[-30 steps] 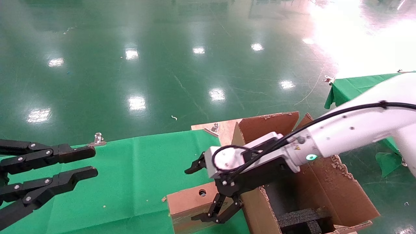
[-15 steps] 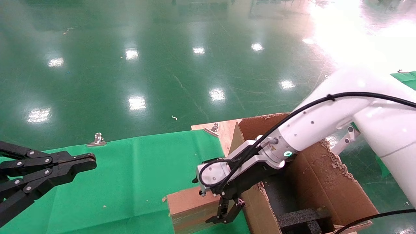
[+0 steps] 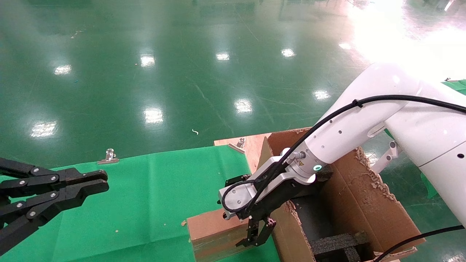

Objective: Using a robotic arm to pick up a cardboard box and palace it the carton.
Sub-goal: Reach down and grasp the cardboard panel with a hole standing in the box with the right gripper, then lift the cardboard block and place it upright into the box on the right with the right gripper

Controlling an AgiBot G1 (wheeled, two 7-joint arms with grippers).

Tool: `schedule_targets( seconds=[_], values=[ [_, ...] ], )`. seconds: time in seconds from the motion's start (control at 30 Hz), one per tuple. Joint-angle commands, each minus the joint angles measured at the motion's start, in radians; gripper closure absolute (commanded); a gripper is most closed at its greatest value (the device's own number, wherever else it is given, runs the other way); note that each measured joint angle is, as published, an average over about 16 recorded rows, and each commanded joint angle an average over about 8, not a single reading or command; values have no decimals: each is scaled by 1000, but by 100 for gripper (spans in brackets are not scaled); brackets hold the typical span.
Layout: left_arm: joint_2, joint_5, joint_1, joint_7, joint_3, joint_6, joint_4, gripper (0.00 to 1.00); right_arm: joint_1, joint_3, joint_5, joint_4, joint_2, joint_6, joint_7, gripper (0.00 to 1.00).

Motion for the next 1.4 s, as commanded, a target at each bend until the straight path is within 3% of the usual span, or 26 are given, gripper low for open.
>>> schedule_targets(
  seconds=[0.03, 0.07, 1.17, 1.4],
  values=[
    [0, 0, 0, 0, 0, 0, 0, 0, 6, -6, 1, -5, -2, 1, 0, 95],
    [0, 0, 0, 0, 0, 0, 0, 0, 6, -6, 1, -5, -2, 1, 0, 100],
    [0, -1, 0, 0, 0, 0, 0, 0, -5, 5, -1, 5, 3, 1, 0, 100],
    [0, -1, 0, 0, 0, 0, 0, 0, 46, 6, 36, -44, 15, -7, -6, 100]
  ],
)
